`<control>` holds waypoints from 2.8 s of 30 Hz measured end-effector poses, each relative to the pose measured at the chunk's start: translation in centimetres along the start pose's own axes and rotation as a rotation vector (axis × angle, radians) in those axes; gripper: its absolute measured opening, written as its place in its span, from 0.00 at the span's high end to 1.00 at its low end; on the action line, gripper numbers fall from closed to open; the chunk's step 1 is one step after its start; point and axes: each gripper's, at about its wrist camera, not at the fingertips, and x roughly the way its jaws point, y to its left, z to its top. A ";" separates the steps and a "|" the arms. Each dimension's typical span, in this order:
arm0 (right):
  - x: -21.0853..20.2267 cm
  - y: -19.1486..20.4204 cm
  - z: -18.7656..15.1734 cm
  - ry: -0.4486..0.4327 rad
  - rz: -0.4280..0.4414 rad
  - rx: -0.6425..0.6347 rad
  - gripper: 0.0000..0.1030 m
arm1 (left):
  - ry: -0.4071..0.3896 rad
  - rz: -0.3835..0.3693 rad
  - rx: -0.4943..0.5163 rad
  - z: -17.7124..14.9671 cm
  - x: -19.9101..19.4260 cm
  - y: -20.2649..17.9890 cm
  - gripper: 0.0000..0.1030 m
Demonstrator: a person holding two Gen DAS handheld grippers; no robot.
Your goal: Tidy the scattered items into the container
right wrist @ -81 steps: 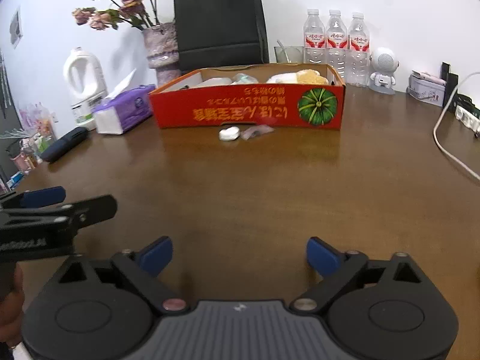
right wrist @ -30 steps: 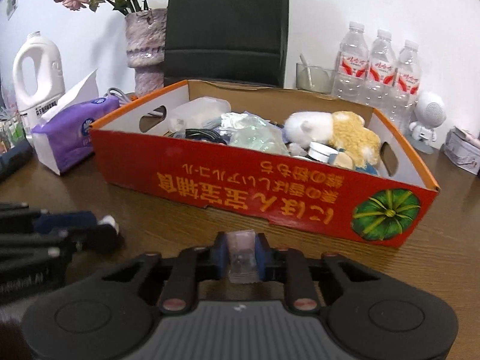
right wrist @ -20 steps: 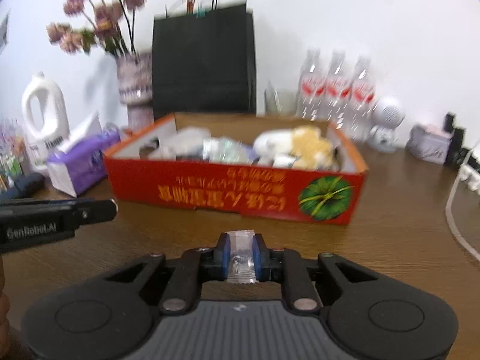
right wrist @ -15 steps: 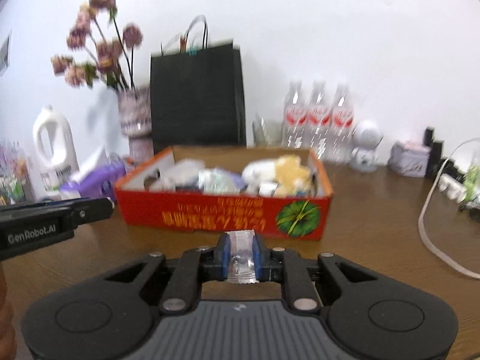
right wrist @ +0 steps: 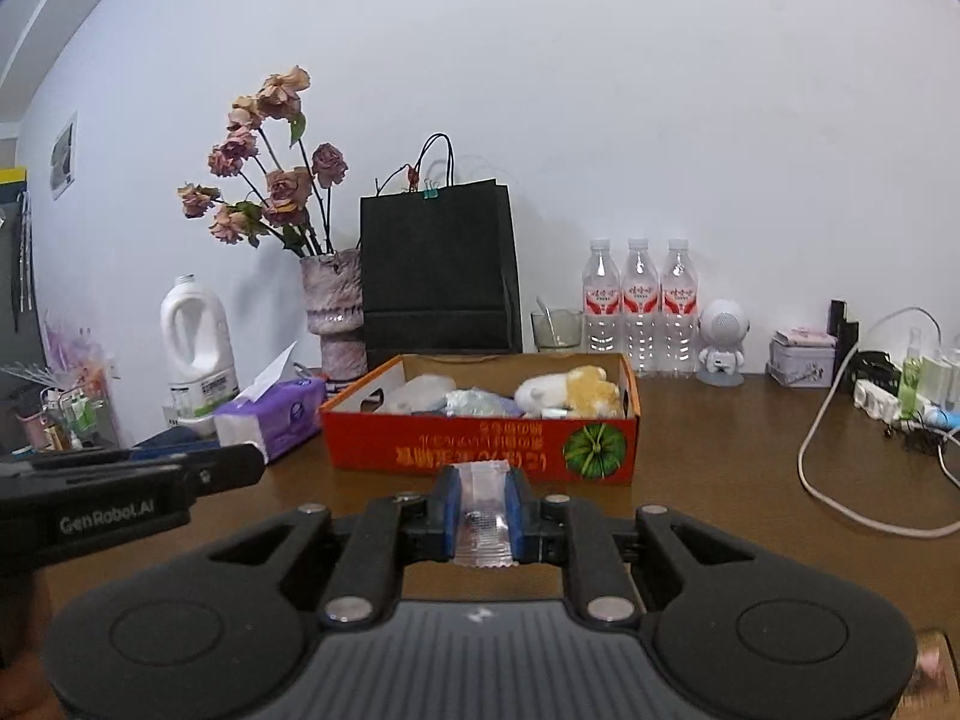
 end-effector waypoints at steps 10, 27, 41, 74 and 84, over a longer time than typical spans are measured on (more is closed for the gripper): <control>-0.9 0.1 0.2 -0.012 -0.021 -0.008 0.86 | 0.002 0.025 0.001 -0.1 0.2 0.3 0.74; 18.4 -3.6 13.0 0.035 -0.034 -0.002 0.85 | 0.021 0.078 0.047 11.5 19.5 5.3 0.74; 33.0 -8.1 14.2 0.443 0.070 0.053 0.85 | 0.329 0.073 0.008 13.0 31.9 9.7 0.74; 32.3 -6.4 18.4 0.294 -0.018 0.099 0.15 | 0.046 0.332 0.179 18.7 27.0 5.0 0.00; 24.3 -4.4 17.0 -0.049 -0.053 0.037 0.06 | -0.237 0.313 0.152 17.7 18.1 2.4 0.00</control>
